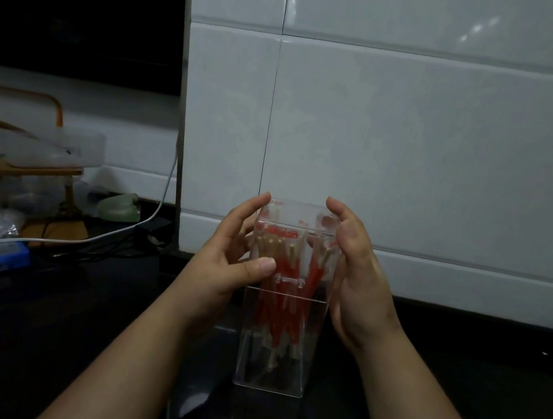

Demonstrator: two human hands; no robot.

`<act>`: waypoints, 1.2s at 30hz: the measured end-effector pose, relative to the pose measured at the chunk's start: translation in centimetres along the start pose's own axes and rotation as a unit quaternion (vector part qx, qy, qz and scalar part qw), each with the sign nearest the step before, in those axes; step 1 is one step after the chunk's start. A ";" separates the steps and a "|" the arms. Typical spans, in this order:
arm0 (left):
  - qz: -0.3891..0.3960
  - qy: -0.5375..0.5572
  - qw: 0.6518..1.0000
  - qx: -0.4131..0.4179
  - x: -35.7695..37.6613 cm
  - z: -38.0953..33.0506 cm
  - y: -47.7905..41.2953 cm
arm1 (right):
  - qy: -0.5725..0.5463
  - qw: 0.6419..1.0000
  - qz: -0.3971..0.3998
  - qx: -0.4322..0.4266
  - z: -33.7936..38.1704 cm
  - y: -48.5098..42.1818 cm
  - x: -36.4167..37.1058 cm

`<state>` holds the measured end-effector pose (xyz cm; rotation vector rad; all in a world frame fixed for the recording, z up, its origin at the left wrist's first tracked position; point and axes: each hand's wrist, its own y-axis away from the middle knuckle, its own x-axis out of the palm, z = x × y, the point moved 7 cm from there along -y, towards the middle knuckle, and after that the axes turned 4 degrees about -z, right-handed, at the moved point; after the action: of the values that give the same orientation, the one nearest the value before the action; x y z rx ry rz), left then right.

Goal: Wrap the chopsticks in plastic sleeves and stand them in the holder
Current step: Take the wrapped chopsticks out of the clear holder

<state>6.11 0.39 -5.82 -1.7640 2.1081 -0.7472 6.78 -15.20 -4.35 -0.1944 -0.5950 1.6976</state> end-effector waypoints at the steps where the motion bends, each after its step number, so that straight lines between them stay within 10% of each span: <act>1: 0.000 0.002 1.000 0.001 0.1 0.0 0.0 | 0.007 1.000 -0.002 -0.002 -0.2 0.0 -0.1; 9: 0.073 -0.053 0.989 -0.121 -1.1 2.2 0.4 | 0.089 0.981 0.131 0.113 -1.9 0.0 -1.8; 14: 0.168 -0.140 0.956 -0.198 -0.8 3.7 1.1 | 0.285 0.899 0.250 0.217 -3.9 1.3 -2.7; 36: 0.025 -0.266 0.951 -0.159 -1.0 6.3 0.4 | 0.344 0.921 0.064 0.172 -6.7 -0.1 -3.7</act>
<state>9.33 0.19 -11.35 -1.7944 1.9501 0.0978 10.69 -16.89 -10.74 -0.5534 0.2448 1.6845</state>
